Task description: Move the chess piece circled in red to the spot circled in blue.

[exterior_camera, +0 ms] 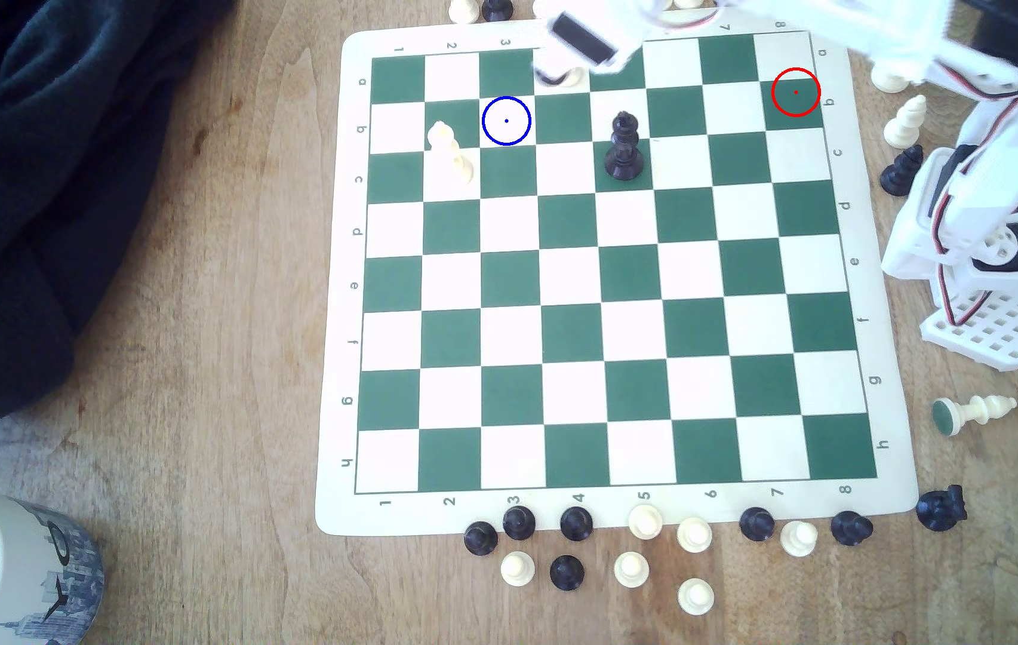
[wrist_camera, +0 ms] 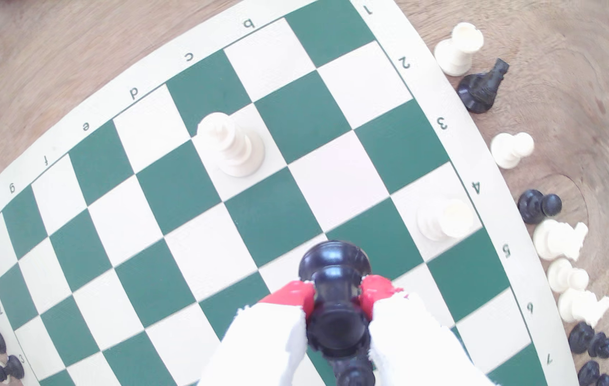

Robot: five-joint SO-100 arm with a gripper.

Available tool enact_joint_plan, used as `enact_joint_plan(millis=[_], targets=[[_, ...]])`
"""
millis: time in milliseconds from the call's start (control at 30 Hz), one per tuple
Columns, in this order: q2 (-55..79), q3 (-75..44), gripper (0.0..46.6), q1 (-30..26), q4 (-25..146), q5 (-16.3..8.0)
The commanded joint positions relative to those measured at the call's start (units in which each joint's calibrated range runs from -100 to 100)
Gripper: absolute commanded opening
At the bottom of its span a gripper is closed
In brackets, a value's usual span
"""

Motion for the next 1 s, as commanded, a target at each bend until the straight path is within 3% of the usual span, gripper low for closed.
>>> enact_joint_plan(millis=[0,333,967], targets=[[2.9,-6.8,0.2,0.1,-6.1,0.1],[14.5,-11.4,0.2,-1.0,-15.3,-0.3],[25.8,-19.6,0.2,-0.7,-17.4,0.0]])
